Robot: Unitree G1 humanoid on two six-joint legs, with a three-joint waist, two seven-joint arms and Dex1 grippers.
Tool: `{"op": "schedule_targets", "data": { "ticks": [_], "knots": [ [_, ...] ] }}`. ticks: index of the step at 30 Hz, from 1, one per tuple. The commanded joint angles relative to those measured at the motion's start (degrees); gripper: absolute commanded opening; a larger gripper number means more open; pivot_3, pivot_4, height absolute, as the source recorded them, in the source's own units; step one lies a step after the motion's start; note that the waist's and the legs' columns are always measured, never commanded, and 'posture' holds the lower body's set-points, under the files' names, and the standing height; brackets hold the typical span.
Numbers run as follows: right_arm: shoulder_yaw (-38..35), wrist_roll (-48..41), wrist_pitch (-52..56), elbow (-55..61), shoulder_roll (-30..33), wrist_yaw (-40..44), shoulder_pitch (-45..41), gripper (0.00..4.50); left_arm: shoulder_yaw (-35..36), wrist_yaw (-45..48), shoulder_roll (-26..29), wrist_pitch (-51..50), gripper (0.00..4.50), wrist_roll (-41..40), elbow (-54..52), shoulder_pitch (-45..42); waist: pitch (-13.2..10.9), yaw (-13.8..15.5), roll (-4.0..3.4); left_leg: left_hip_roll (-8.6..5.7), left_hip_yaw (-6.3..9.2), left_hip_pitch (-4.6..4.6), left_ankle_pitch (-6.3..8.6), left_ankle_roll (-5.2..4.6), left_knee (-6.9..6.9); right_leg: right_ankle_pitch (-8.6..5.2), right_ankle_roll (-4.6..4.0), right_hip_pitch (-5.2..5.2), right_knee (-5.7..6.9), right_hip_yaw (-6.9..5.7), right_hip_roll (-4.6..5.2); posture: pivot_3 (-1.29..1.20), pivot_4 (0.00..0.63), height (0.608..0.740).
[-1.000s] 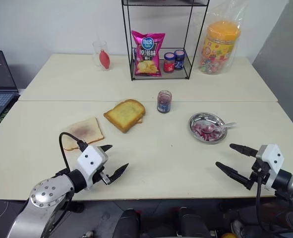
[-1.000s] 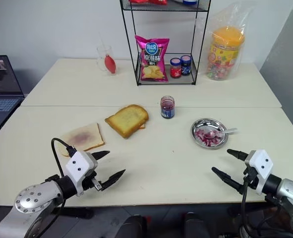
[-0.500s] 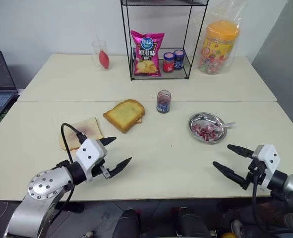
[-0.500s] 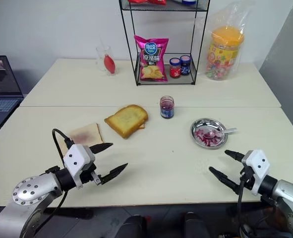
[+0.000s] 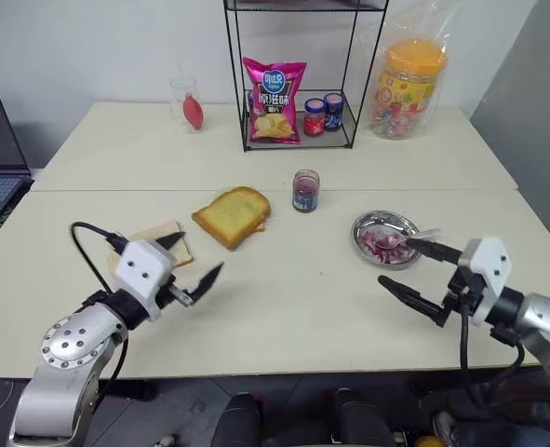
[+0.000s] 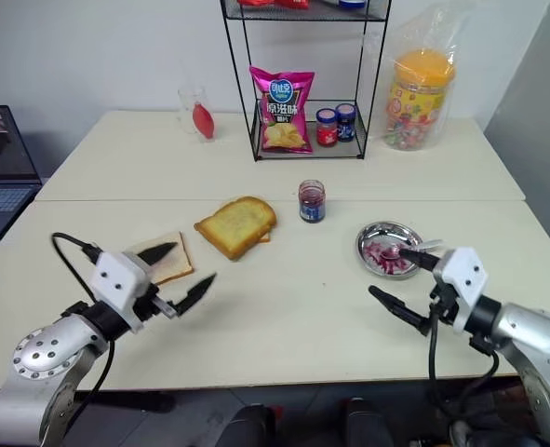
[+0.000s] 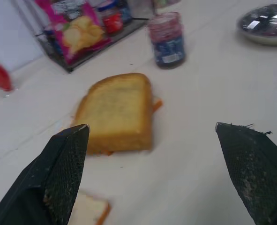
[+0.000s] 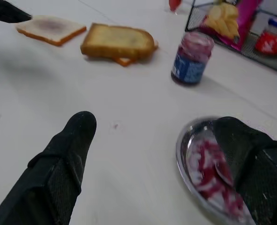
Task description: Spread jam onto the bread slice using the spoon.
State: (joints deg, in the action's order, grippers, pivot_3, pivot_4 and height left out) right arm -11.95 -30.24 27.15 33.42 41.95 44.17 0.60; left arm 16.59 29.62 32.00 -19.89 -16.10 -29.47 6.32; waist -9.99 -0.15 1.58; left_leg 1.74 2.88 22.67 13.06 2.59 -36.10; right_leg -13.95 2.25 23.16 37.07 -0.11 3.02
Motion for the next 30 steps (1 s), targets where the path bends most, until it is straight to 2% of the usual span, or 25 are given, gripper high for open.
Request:
{"op": "schedule_targets", "data": {
  "ticks": [1,6,13,15,23,30],
  "knots": [
    [1.2,-3.4,4.2,2.0,0.5,-1.3,-6.2,4.47,6.5,-6.5,-2.9,-4.6,4.5,-3.2,0.3,-1.8,0.0,0.0,0.09,0.0,0.02,0.02,0.0,0.0,0.0,0.02,0.04,0.01,0.0,-0.02,-0.01,0.0,0.15,0.74],
    [8.4,-4.8,13.6,0.8,3.1,-0.3,-17.4,4.47,14.3,-14.0,-5.7,-13.6,4.5,-7.1,4.7,-4.2,0.0,0.0,0.11,-0.02,0.06,0.07,0.0,0.0,0.01,0.18,0.3,0.03,-0.01,-0.05,-0.01,0.0,0.15,0.74],
    [18.1,-4.0,19.3,-2.5,3.5,3.2,-28.6,4.47,22.4,-21.5,-6.6,-23.9,4.5,-11.7,13.8,-8.7,0.0,0.0,0.24,0.01,0.26,0.09,-0.01,-0.01,-0.01,0.17,0.26,0.02,0.05,-0.28,-0.02,0.0,0.15,0.74],
    [20.1,-3.6,19.6,-2.8,3.6,4.4,-30.0,4.47,22.0,-22.4,-7.0,-28.0,4.5,-13.1,15.0,-9.8,0.0,0.0,0.24,0.0,0.27,0.1,-0.01,-0.01,0.0,0.18,0.27,0.01,0.02,-0.29,-0.02,0.0,0.15,0.74],
    [23.2,-1.0,18.2,-3.5,4.6,7.7,-31.9,4.47,19.7,-23.8,-8.1,-33.7,4.5,-15.0,18.6,-14.8,-0.1,0.1,0.33,-0.02,0.34,0.17,-0.01,0.01,-0.01,0.2,0.29,0.02,0.01,-0.36,-0.01,0.0,0.15,0.74],
    [22.9,0.1,18.0,-3.8,4.5,8.9,-32.7,4.47,16.9,-24.2,-6.6,-37.3,4.5,-14.1,21.6,-18.9,-0.1,0.0,0.32,-0.01,0.34,0.13,-0.01,0.01,0.0,0.2,0.28,0.02,0.05,-0.35,-0.01,0.0,0.15,0.74]
  ]
}}
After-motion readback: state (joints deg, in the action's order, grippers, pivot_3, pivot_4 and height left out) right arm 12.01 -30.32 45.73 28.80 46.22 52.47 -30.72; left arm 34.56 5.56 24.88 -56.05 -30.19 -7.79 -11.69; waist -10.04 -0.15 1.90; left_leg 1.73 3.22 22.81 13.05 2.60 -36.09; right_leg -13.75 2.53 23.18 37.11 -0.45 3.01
